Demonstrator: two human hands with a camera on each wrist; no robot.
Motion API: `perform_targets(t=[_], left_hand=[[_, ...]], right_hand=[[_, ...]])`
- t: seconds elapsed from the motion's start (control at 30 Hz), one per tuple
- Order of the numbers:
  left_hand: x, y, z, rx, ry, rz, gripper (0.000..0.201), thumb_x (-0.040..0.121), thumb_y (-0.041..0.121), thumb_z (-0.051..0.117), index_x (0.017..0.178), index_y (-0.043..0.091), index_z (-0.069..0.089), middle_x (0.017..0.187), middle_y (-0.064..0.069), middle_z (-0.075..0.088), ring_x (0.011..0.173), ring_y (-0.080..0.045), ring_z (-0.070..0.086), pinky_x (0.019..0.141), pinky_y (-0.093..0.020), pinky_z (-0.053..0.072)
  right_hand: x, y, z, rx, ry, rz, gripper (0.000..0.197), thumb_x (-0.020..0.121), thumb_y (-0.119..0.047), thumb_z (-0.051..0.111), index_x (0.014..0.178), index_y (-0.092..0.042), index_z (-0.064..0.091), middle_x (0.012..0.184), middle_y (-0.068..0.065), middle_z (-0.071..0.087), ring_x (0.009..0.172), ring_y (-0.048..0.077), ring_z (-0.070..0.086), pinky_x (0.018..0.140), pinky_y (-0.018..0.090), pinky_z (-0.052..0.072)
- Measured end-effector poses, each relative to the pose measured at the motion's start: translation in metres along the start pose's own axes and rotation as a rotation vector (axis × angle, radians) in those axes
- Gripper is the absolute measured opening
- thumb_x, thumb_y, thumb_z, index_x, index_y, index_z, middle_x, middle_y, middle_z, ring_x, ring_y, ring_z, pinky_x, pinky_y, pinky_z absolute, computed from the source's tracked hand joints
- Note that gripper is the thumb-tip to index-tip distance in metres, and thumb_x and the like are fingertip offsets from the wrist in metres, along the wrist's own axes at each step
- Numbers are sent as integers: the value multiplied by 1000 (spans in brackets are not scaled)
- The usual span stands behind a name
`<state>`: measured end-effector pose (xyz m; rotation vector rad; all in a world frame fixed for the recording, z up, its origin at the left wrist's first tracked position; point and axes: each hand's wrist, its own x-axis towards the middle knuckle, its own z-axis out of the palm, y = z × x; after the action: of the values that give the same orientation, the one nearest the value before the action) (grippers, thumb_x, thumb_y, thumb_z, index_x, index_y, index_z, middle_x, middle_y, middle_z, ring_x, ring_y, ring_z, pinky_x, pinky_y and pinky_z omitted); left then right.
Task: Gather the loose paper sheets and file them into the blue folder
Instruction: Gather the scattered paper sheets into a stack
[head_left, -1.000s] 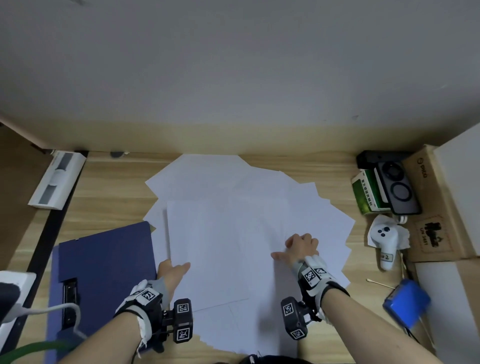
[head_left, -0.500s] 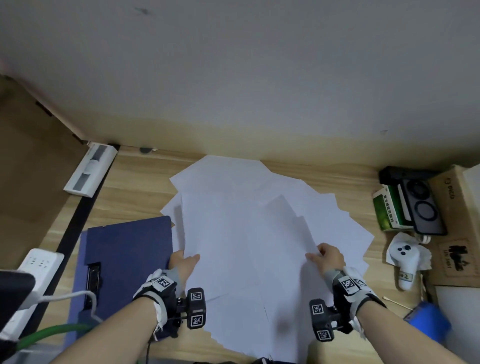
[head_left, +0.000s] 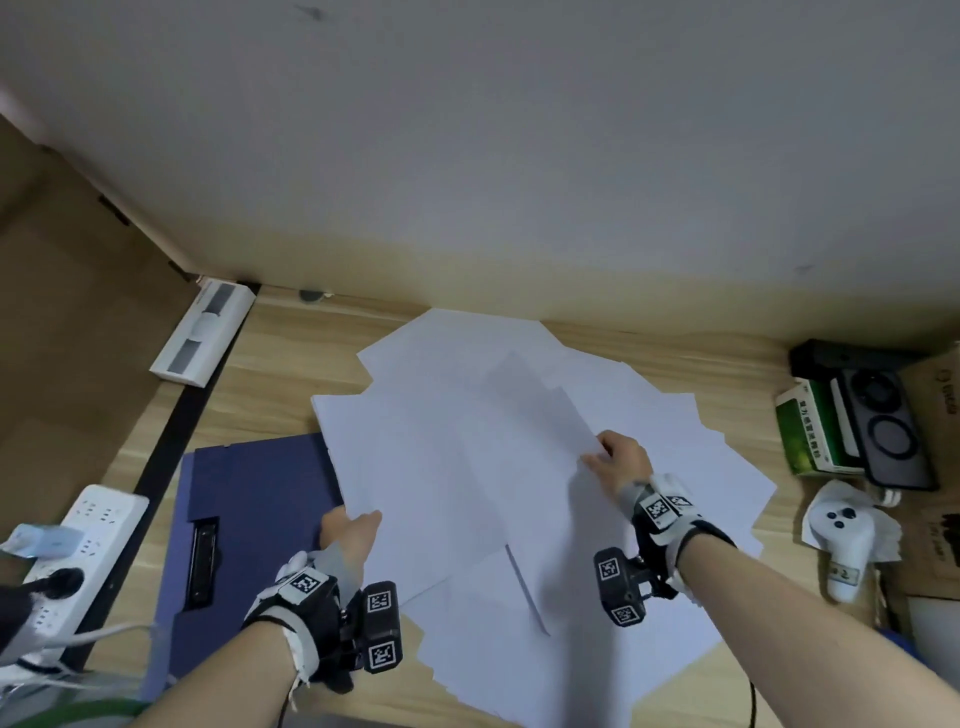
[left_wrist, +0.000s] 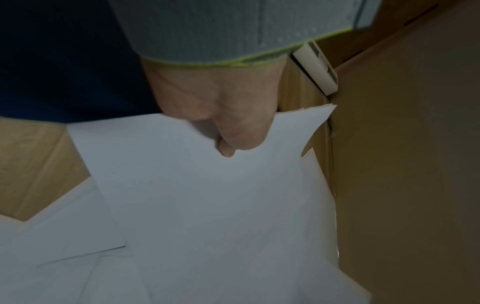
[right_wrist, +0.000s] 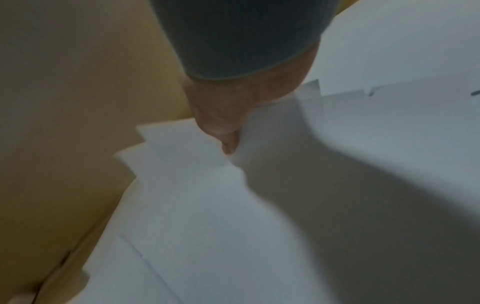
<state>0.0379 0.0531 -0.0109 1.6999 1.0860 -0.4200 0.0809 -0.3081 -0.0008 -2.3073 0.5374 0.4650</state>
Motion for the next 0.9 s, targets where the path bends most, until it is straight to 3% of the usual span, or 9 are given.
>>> perform_targets(t=[0.03,0.13,0.2,0.27,0.37,0.53,0.63,0.7,0.9], left_hand=[[-1,-3,-2,-12,7,-1,13,86,5,60,96,5,68,90,-10,70,88,-34,67,86,-48,55],[-3,-8,-6,-79,16,25,9,86,6,65,90,13,68,88,-6,71,86,-31,68,88,-49,55],[-7,-10,-6,-123,-16,42,11,86,5,66,90,15,68,88,-3,71,87,-30,68,89,-49,55],[-8,-11,-5,-160,-31,48,12,87,3,66,95,11,69,91,-4,71,89,-29,68,90,-48,54],[-9,-13,-4,-173,-27,45,16,88,2,65,103,7,68,98,-9,71,92,-30,68,90,-48,54],[-12,-16,-10,-138,-17,12,18,89,2,63,107,4,66,98,-10,69,91,-31,67,84,-41,54],[-12,-21,-12,-123,-6,-19,18,89,2,62,106,5,66,96,-10,68,90,-31,66,84,-41,54],[-14,-24,-15,-92,2,-17,20,89,4,61,108,5,66,97,-11,69,92,-32,66,88,-44,54],[-17,-12,4,35,-24,40,15,87,5,53,85,13,66,80,-4,67,78,-28,63,78,-37,54]], right_hand=[[5,-10,6,-42,-29,-18,8,83,-19,68,86,-17,61,82,2,62,83,27,60,60,28,42],[30,-34,23,-301,-117,-86,61,79,-29,75,131,-10,51,136,11,44,124,31,44,96,37,44],[35,-45,25,-402,-133,-69,87,73,-38,79,144,-13,35,145,9,31,132,31,33,101,42,43],[41,-53,25,-485,-136,-36,91,70,-45,80,143,-16,33,140,9,37,130,31,36,98,43,43],[42,-61,21,-568,-196,-15,73,72,-51,76,128,-15,47,127,8,50,122,31,42,91,41,43],[29,-46,23,-389,-217,11,62,75,-37,77,129,-14,56,126,9,54,117,29,53,97,40,48],[13,-34,26,-201,-178,46,30,73,-28,80,98,-18,67,91,5,68,89,29,66,80,38,56],[-1,-25,27,-132,-149,79,25,73,-24,81,91,-16,68,87,7,69,83,29,67,75,37,57],[-30,31,-9,62,57,266,26,69,-18,86,86,-7,69,88,16,71,84,33,68,78,43,58]])
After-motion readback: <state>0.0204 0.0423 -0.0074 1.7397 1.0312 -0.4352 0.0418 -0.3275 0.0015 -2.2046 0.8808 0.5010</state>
